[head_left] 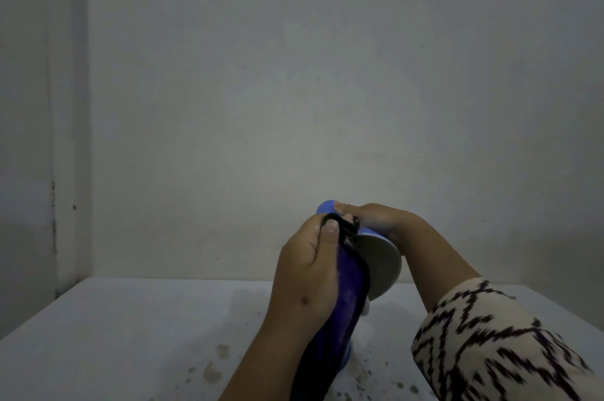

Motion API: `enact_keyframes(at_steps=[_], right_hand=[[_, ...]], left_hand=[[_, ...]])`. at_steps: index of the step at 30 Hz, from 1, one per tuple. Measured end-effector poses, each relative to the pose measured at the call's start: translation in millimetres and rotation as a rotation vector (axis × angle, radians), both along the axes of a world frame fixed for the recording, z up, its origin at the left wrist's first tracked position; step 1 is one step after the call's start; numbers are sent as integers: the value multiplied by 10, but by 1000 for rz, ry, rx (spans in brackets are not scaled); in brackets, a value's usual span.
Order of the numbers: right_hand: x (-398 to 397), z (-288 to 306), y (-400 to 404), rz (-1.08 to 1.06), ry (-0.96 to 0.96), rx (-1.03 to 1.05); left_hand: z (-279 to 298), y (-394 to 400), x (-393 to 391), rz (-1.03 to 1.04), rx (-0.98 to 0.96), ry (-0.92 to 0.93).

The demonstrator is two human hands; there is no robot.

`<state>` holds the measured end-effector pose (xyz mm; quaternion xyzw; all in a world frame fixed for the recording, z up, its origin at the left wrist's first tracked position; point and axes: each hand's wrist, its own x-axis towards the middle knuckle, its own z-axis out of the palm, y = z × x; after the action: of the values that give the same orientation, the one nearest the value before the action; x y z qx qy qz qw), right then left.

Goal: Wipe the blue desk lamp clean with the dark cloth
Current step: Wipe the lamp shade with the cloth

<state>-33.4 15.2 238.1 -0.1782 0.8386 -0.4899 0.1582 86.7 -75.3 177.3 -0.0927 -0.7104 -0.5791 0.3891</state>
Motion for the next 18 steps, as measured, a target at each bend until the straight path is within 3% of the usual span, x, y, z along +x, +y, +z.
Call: enact_keyframes(at_steps=[12, 18], right_hand=[[9, 29, -53, -37, 97, 61], [26, 35, -80, -27, 30, 10]], left_hand=[[-244, -224, -163, -132, 708, -336], [-116, -312, -268, -228, 895, -420]])
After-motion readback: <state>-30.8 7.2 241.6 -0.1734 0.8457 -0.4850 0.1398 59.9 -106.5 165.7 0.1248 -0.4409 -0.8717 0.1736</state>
